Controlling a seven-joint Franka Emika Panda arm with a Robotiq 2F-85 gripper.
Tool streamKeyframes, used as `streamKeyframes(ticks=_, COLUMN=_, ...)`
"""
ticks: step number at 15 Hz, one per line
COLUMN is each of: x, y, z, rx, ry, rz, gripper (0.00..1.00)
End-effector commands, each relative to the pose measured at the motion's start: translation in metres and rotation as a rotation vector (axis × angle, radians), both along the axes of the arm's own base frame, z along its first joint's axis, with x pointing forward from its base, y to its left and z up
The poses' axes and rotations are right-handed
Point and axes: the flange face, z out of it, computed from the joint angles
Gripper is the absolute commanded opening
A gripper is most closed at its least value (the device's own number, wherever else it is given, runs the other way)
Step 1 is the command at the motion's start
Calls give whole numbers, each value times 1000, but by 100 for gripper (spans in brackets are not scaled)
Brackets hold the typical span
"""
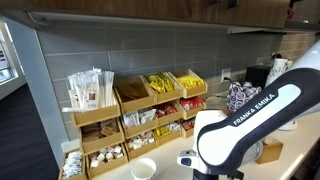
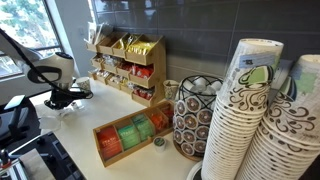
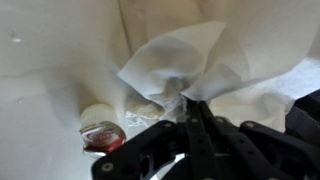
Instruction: Use the paper towel and tissue to clean the counter
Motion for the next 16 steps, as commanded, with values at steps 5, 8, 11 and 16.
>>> streamKeyframes(ticks=5, x=-9, y=-6, z=-7, rx=-62, ry=9, rz=111, gripper=7)
streamKeyframes(ticks=8, x=-7, y=-11, z=-9, rx=-116, ry=5, rz=123, gripper=7)
streamKeyframes(ticks=11, x=-4, y=-14, z=-11, rx=-169, ry=-7, rz=107, gripper=7)
streamKeyframes(ticks=16, x=-2, y=-16, z=-4, rx=-196, ry=-25, rz=73, gripper=7)
